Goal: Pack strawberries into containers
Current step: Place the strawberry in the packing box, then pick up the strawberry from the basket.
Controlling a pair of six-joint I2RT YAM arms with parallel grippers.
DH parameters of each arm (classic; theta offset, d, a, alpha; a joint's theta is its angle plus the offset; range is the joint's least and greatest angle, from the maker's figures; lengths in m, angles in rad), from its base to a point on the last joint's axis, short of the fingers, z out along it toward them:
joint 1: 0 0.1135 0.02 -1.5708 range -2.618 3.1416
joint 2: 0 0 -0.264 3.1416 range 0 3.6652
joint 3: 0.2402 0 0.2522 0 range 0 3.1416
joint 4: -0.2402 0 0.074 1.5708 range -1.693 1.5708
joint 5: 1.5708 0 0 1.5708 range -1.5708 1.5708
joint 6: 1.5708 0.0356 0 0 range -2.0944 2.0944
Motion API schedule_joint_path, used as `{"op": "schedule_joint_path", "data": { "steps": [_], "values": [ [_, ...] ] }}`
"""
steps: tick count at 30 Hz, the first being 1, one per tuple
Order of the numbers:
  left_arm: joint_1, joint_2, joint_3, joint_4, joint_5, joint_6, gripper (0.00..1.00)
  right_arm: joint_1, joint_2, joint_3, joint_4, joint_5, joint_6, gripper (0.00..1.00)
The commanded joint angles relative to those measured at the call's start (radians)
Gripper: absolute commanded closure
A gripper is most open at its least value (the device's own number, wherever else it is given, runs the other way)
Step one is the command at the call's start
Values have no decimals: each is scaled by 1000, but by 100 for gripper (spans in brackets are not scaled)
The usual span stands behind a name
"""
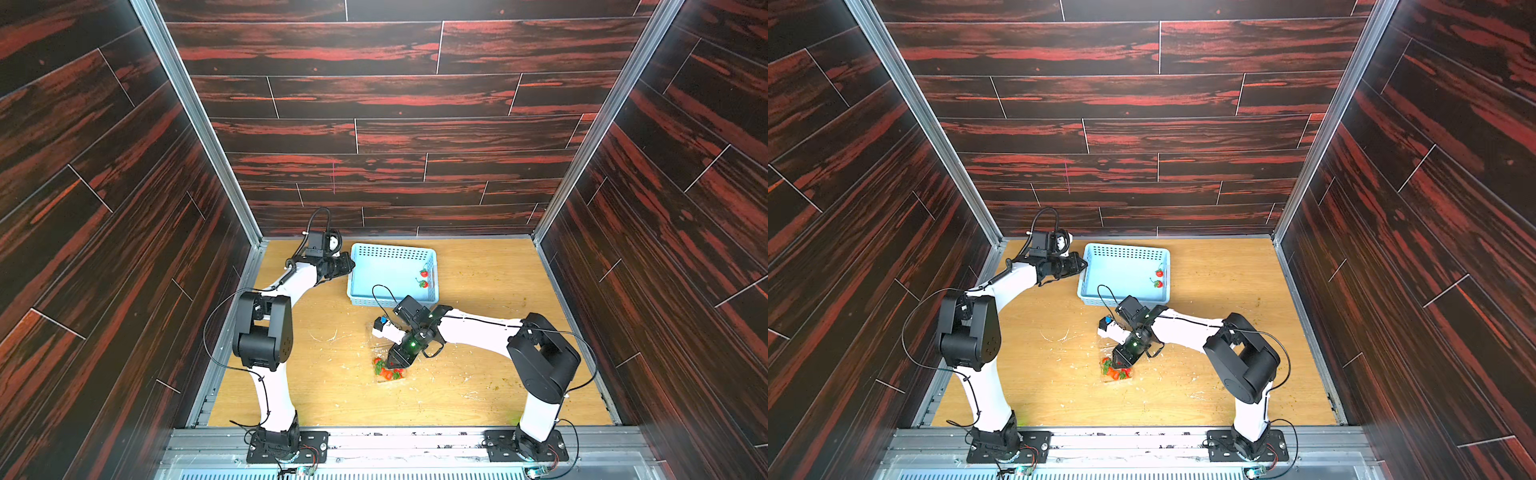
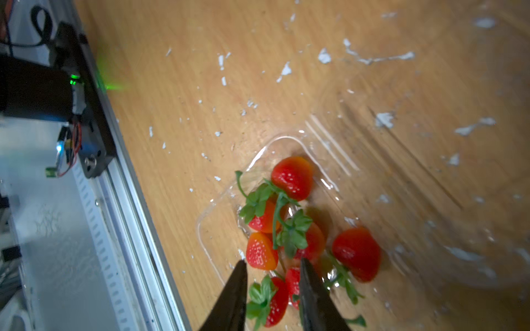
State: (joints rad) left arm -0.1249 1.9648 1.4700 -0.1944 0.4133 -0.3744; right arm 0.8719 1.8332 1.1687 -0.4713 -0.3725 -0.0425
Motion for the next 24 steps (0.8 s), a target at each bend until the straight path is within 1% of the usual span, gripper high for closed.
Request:
{"op": "schedule_joint_path", "data": {
  "steps": [1, 2, 5, 7, 9, 11, 14, 19, 22, 24],
  "values": [
    [-4, -30, 27, 13, 25, -9, 100, -26, -79, 46, -9, 17, -12, 64],
    [-4, -33, 26, 15, 25, -9, 100, -44, -97, 58, -10, 55, -15, 63],
    [-4, -37, 24, 15, 25, -9, 100, -126, -124, 104, -15, 89, -39, 62],
    [-4, -42, 22, 14, 25, -9, 100, -183, -120, 150, -31, 118, -66, 61],
    [-4, -48, 17, 12, 22, -5, 100, -238, -91, 203, -32, 175, -87, 61],
    [-4, -51, 18, 8, 19, -3, 100, -279, -26, 273, -61, 231, -119, 60],
    [-4, -56, 14, 7, 20, -4, 100, -304, 102, 384, -79, 332, -187, 57],
    [-4, -72, 12, -5, 13, 5, 100, -332, 268, 556, -94, 472, -230, 53],
    [-5, -71, 17, -11, 14, 7, 100, -338, 354, 659, -146, 519, -260, 53],
    [-4, -71, 18, -15, 14, 9, 100, -339, 390, 686, -151, 542, -275, 53]
  ]
}}
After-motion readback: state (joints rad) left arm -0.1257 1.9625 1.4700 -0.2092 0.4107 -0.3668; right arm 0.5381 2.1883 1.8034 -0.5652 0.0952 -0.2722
